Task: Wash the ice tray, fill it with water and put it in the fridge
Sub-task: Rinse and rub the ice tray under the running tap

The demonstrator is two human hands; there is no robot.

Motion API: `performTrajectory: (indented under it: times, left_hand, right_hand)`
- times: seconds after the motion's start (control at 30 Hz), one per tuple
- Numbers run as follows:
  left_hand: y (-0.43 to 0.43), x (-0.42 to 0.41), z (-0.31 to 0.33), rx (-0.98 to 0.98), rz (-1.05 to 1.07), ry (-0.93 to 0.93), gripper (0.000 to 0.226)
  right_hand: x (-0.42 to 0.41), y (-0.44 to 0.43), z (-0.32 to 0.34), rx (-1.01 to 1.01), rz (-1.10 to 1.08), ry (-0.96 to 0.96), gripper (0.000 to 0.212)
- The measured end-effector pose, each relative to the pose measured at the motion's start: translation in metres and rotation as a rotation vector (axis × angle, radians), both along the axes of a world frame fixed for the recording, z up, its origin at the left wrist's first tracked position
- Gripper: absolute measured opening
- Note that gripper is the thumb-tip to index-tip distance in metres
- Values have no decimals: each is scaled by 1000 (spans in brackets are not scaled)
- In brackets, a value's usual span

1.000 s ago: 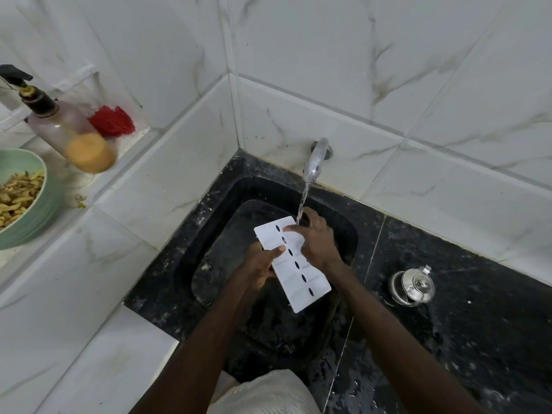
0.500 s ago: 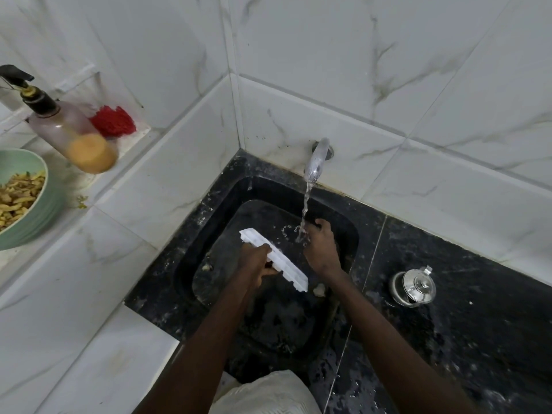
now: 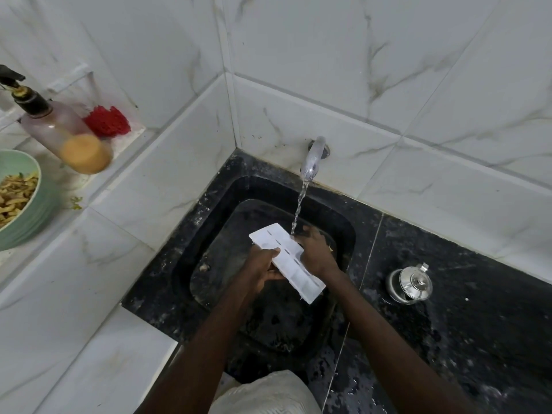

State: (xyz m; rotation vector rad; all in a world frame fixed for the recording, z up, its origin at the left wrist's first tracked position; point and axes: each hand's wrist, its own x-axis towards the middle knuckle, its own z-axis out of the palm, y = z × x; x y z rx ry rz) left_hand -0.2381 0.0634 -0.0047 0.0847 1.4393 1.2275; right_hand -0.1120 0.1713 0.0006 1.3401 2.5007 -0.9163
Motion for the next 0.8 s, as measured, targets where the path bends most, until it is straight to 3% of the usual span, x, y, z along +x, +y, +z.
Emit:
performTrajectory:
  times: [0.13, 0.27, 0.47, 0.6, 0.73, 0.8]
  left_hand:
    - [-1, -1, 3, 11, -7, 13, 32]
    - [1, 8, 7, 42, -21, -8, 34]
    - [3, 8, 11, 50, 55, 9, 38]
    - [7, 19, 15, 54, 58, -19, 40]
    - [8, 10, 17, 61, 91, -17, 40]
    - [4, 10, 15, 36, 67, -13, 40]
  right_hand:
    - [5, -6, 0, 74, 154, -16, 58]
    - [9, -3, 2, 192, 59, -60, 57]
    - [11, 2, 9, 136, 83, 86, 60]
    - [7, 5, 11, 217, 3, -3, 61]
    - [6, 1, 10, 148, 110, 108, 66]
    - [10, 5, 10, 163, 47, 116, 63]
